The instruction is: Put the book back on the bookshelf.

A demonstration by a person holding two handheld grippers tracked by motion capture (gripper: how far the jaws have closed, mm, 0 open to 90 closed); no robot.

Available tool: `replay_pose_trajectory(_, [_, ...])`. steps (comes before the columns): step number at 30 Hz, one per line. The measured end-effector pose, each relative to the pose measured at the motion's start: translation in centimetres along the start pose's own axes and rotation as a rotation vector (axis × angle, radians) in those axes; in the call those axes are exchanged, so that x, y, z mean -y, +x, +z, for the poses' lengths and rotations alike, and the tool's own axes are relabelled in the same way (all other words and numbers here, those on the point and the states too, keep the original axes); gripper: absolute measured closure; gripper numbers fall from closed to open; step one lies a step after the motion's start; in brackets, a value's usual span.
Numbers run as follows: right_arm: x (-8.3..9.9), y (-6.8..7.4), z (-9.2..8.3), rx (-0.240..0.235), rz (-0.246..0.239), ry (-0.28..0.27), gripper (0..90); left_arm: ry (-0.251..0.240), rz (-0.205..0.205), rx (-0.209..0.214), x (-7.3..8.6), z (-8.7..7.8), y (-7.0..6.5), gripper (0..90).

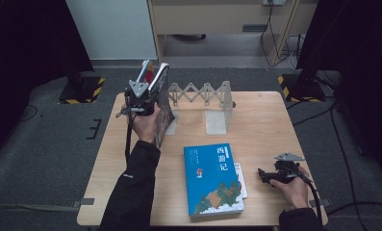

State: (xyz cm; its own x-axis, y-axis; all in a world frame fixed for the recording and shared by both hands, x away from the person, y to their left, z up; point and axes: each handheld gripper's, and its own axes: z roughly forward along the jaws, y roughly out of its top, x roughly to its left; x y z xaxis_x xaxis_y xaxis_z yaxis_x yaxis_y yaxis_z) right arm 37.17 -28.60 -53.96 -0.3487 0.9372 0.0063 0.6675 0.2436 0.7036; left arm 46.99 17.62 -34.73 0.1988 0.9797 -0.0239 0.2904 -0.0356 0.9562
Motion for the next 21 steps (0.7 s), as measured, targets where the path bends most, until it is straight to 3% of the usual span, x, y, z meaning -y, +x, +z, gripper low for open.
replay_pose_trajectory(11, [0.0, 0.0, 0.0, -0.003, 0.0, 0.002, 0.2, 0.128, -0.008, 0.016, 0.5, -1.0, 0.7, 75.9])
replay_pose_trajectory(13, [0.0, 0.0, 0.0, -0.002, 0.002, 0.003, 0.2, 0.132, -0.032, 0.038, 0.3, -1.0, 0.9, 73.0])
replay_pose_trajectory(18, [0.0, 0.0, 0.0, -0.002, 0.0, 0.002, 0.2, 0.154, -0.052, 0.04, -0.3, -0.3, 0.6, 67.6])
replay_pose_trajectory(21, [0.0, 0.0, 0.0, -0.001, 0.0, 0.0, 0.2, 0.186, -0.066, 0.039, -0.5, 0.4, 0.5, 69.6])
